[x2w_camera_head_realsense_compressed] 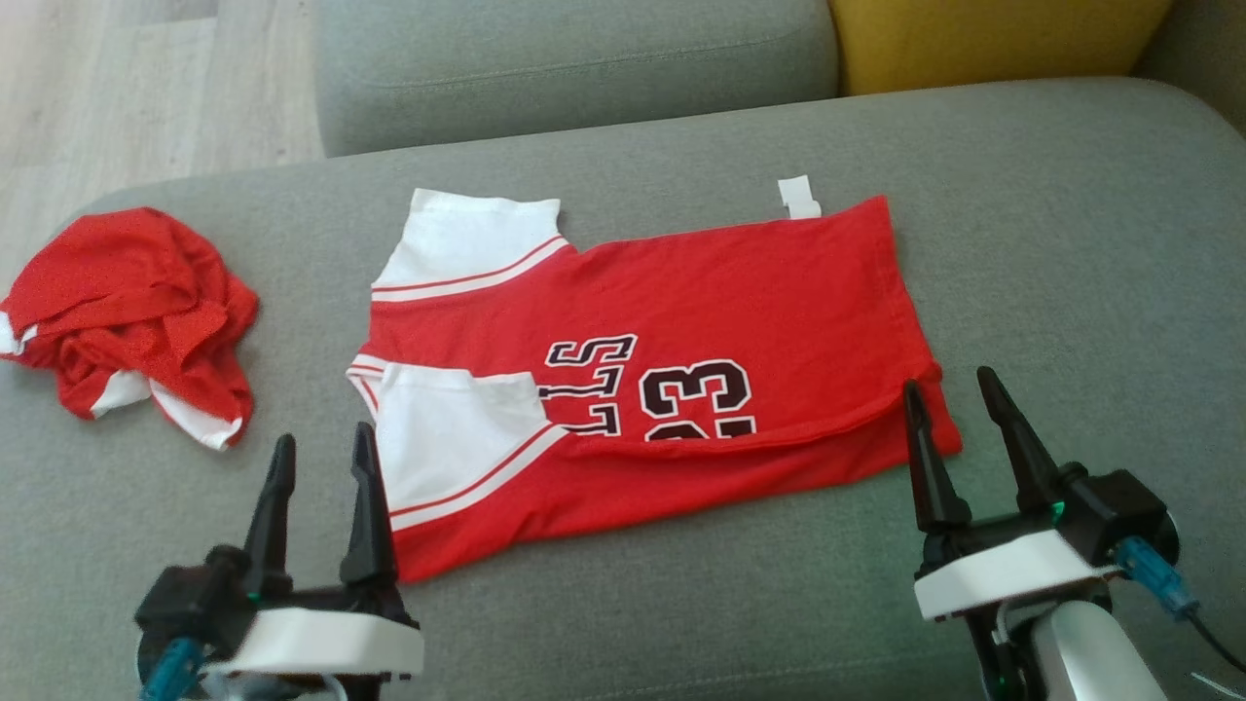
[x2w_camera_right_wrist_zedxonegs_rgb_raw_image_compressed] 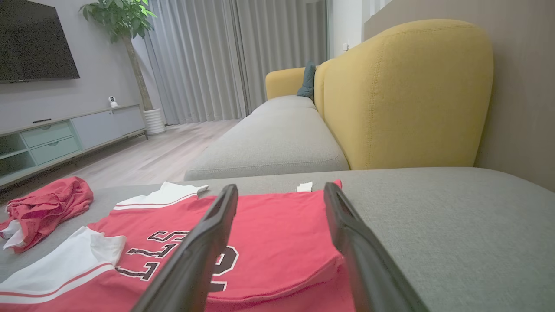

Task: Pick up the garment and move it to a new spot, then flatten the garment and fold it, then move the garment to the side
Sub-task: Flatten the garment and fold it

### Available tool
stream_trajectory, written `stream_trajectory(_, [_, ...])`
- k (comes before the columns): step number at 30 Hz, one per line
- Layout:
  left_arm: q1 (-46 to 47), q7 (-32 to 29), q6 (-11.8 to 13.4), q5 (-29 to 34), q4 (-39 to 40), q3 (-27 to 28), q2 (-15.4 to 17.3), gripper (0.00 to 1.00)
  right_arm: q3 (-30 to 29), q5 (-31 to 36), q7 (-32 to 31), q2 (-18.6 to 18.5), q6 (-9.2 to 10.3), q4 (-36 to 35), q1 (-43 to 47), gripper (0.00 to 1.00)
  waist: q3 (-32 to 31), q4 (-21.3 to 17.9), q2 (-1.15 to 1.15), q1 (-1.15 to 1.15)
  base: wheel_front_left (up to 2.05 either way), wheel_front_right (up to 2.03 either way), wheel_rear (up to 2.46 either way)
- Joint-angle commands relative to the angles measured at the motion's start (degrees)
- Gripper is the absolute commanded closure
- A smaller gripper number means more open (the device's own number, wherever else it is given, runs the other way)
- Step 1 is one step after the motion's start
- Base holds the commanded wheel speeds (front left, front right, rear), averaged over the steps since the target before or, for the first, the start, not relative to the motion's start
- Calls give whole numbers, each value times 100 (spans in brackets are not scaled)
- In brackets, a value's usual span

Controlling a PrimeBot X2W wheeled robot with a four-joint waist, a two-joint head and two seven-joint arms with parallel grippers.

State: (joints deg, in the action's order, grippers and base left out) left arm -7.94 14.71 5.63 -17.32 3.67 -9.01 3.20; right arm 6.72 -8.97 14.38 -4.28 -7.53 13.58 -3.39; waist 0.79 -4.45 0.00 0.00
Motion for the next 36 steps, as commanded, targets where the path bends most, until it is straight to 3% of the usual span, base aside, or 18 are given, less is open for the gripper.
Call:
stream_trajectory(1, [261,29,40,26,156,125,-30,0,104,37,62,8,4,-221,-122,0,9,-25,0,0,0,0,0])
stream_trajectory(4, [264,29,153,116,-243,81,-31,0,130,67,62,23,4,-203,-156,0,33,-113,0,0,0,0,0])
stream_trajectory(7, [339,29,345,312,-1326,-2,-31,0,72,107,62,31,4,-211,-225,0,82,-270,0,0,0,0,0])
stream_trajectory(14, [814,29,779,428,-2885,236,-25,0,-86,101,62,10,4,-268,-282,0,185,-505,0,0,0,0,0])
stream_trajectory(18, [1043,24,824,397,-3519,316,13,0,-180,109,62,-15,4,-353,-325,0,238,-605,0,0,0,0,0])
stream_trajectory(23, [1258,-194,666,336,-4171,226,32,0,-467,72,62,-58,4,-486,-455,0,321,-666,0,0,0,0,0])
stream_trajectory(24, [1291,-232,613,322,-4267,195,31,22,-490,69,62,-76,4,-490,-477,0,331,-663,0,0,0,0,0])
stream_trajectory(26, [1349,-263,486,285,-4416,132,27,100,-531,62,61,-103,4,-495,-502,0,341,-645,0,0,0,0,0])
stream_trajectory(31, [1464,-143,364,242,-4447,90,21,100,-642,46,37,-99,4,-466,-508,0,348,-574,0,0,0,0,0])
stream_trajectory(36, [1579,12,359,337,-3891,134,82,100,-671,-13,-161,-10,4,-219,-494,0,342,-439,0,0,0,0,0])
